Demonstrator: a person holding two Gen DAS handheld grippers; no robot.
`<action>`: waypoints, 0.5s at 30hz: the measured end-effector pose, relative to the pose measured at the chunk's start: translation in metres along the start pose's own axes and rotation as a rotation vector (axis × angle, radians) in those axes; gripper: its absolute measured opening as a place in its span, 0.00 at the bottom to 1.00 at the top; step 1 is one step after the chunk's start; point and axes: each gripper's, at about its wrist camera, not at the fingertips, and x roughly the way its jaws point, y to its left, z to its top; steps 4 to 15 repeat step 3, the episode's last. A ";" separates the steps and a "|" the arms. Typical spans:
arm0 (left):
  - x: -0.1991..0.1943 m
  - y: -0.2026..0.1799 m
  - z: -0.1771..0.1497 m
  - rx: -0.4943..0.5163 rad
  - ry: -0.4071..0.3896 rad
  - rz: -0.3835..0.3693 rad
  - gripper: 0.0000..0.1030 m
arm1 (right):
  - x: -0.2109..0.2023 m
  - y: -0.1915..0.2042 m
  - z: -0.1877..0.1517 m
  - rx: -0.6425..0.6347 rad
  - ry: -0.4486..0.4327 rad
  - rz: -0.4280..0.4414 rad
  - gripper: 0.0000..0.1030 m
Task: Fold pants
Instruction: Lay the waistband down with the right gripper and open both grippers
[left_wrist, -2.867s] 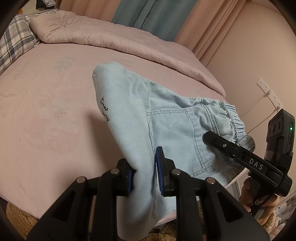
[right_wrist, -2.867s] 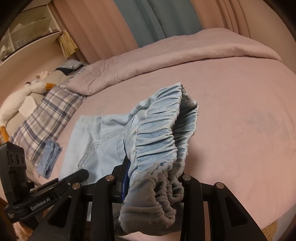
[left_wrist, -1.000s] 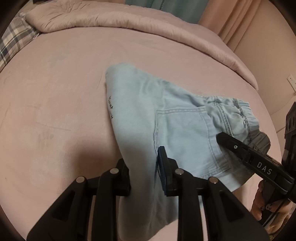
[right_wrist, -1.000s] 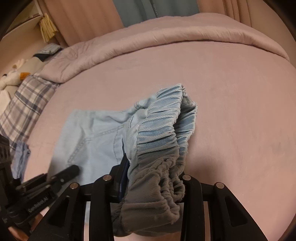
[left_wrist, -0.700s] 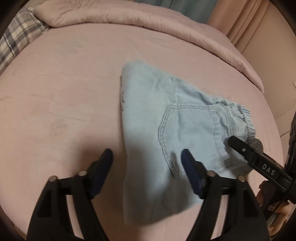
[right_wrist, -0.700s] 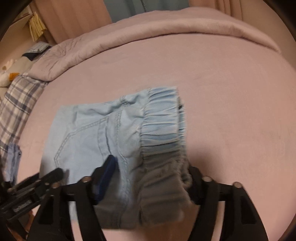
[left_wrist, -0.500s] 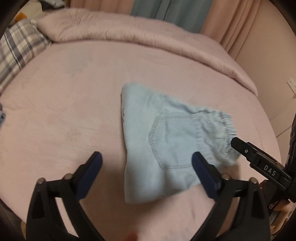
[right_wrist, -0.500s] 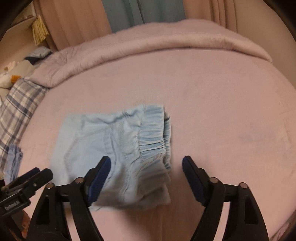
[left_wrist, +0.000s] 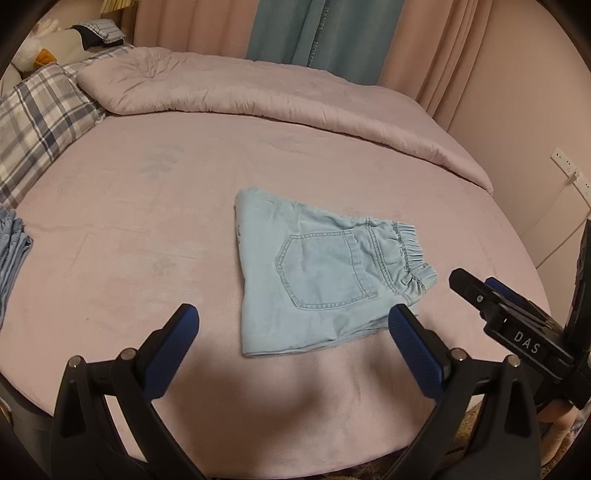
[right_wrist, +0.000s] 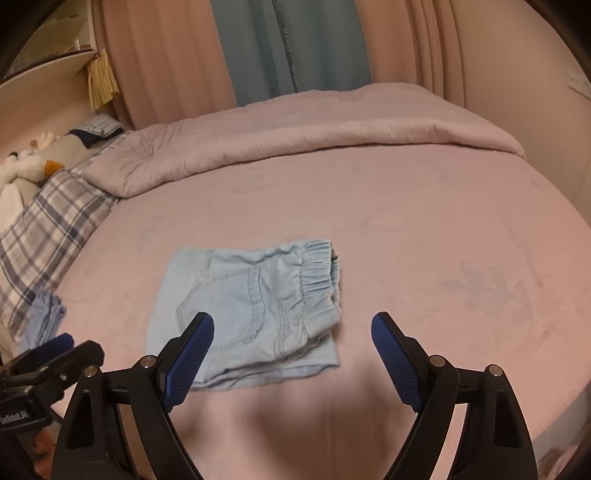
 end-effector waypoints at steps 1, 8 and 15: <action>-0.001 0.000 0.000 0.001 -0.002 -0.002 0.99 | 0.000 -0.001 0.000 0.004 -0.002 0.001 0.84; -0.004 -0.001 -0.003 -0.006 -0.009 -0.016 0.99 | 0.000 -0.001 0.000 0.010 0.001 0.004 0.84; -0.004 -0.001 -0.003 -0.006 -0.009 -0.016 0.99 | 0.000 -0.001 0.000 0.010 0.001 0.004 0.84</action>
